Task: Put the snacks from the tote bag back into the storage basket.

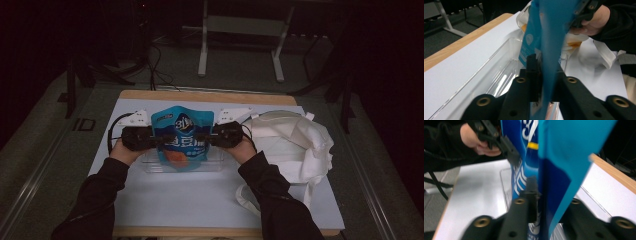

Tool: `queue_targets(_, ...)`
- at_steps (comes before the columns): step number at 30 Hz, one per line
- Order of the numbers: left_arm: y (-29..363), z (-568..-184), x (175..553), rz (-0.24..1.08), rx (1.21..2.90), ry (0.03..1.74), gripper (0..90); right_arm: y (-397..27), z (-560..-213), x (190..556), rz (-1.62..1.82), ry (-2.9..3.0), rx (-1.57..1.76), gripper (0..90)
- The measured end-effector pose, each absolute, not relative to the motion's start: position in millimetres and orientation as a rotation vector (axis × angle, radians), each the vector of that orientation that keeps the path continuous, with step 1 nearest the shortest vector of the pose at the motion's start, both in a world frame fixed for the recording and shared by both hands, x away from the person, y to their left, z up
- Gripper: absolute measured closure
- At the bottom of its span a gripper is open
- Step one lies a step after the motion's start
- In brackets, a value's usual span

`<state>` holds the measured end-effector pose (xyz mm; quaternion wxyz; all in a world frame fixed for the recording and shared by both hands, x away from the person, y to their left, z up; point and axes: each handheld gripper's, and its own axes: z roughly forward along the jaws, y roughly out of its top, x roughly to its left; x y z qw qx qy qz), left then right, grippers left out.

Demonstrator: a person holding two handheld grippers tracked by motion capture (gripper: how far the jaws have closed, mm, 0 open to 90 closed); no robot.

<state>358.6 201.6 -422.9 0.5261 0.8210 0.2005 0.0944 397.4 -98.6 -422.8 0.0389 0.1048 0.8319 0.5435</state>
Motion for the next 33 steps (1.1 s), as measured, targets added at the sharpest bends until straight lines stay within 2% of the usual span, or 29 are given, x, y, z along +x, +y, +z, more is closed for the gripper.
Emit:
queue_targets(3, 202, -422, 355, 0.237, 1.961, 0.487, 76.3, -100, -420, 397, 1.691, 2.54, 0.318, 65.6)
queue_targets(5, 203, -420, 353, 0.254, 1.95, 0.507, 65.3, -100, -417, 396, 1.697, 2.544, 0.317, 54.4)
queue_targets(7, 205, -418, 350, 0.253, 1.936, 0.514, 62.1, -101, -415, 396, 1.678, 2.546, 0.309, 47.7)
queue_targets(10, 208, -414, 348, 0.221, 1.923, 0.526, 44.8, -103, -412, 394, 1.666, 2.537, 0.32, 37.3)
queue_targets(12, 210, -413, 345, 0.217, 1.925, 0.527, 39.2, -105, -410, 394, 1.656, 2.534, 0.338, 29.1)
queue_targets(13, 211, -413, 344, 0.224, 1.922, 0.529, 33.8, -106, -410, 394, 1.671, 2.535, 0.344, 26.9)
queue_targets(15, 213, -413, 343, 0.209, 1.915, 0.542, 25.1, -109, -409, 394, 1.687, 2.544, 0.35, 16.9)
queue_targets(16, 214, -414, 342, 0.207, 1.924, 0.541, 12.8, -111, -409, 395, 1.697, 2.538, 0.356, 16.1)
queue_targets(19, 219, -416, 341, 0.203, 1.889, 0.578, 2.4, -117, -408, 394, 1.725, 2.512, 0.371, 13.5)
queue_targets(27, 229, -424, 327, 0.29, 1.862, 0.651, 1.1, -130, -408, 387, 1.656, 2.5, 0.369, 14.0)
queue_targets(33, 235, -433, 310, 0.273, 1.858, 0.68, 1.1, -141, -412, 383, 1.635, 2.499, 0.396, 14.1)
